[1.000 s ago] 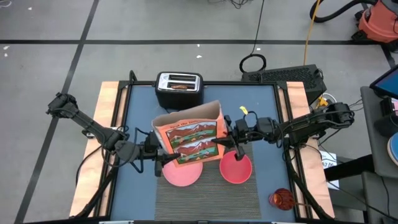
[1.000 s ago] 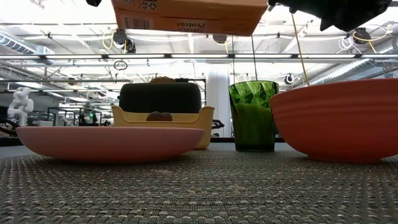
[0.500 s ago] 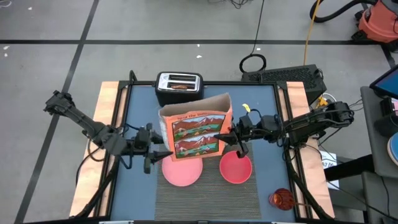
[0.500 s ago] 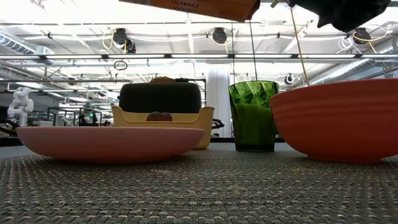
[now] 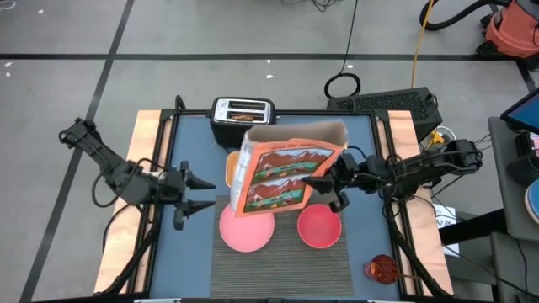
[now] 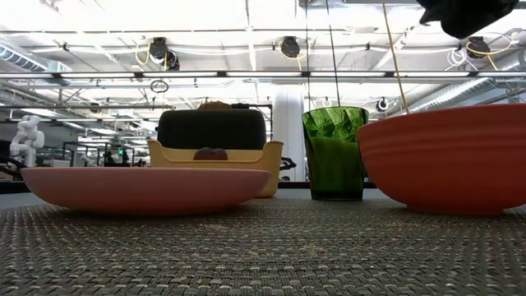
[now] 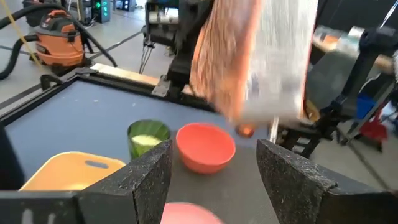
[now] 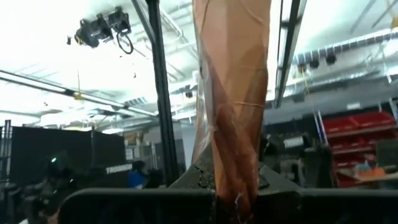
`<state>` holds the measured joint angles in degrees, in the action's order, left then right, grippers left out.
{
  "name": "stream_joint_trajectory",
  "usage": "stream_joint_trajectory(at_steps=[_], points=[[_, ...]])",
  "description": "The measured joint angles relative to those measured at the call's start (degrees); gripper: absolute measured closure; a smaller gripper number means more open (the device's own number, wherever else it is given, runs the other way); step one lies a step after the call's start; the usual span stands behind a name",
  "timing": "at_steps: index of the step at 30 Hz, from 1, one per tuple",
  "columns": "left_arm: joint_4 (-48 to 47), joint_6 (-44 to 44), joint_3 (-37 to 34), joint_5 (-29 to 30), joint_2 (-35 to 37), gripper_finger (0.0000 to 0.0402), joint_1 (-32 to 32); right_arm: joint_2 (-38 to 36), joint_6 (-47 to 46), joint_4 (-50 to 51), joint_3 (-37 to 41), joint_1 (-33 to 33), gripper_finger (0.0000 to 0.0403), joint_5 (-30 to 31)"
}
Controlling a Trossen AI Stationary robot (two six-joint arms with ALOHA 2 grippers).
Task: Arrange a breakfast setting
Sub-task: Pour the cereal from the orange cereal box into the pink bowl
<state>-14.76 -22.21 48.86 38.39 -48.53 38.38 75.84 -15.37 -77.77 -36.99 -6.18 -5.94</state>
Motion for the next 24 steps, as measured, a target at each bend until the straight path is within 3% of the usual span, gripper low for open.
stream_joint_trajectory(at_steps=[4,7,15,21,24], points=[[2.77,-0.51,-3.04,4.17,-1.47,0.0165,1.12,-1.5,1.57,-1.3,0.0,0.43,0.0403,0.21],[11.31,-0.03,-8.68,5.48,-2.83,0.0165,1.14,-3.1,3.43,-1.64,0.0,0.62,0.0403,0.29],[52.29,3.0,-25.79,5.84,-11.86,0.0165,-0.83,-4.53,5.98,-1.91,0.0,0.89,0.0403,0.44],[63.83,1.1,-27.91,4.46,-18.51,0.0165,-3.91,-4.49,6.05,-1.47,0.0,0.95,0.0403,1.83],[66.52,1.07,-27.31,-0.27,-20.35,0.0164,-5.8,-4.49,6.05,-1.42,0.0,0.97,0.0403,1.8]])
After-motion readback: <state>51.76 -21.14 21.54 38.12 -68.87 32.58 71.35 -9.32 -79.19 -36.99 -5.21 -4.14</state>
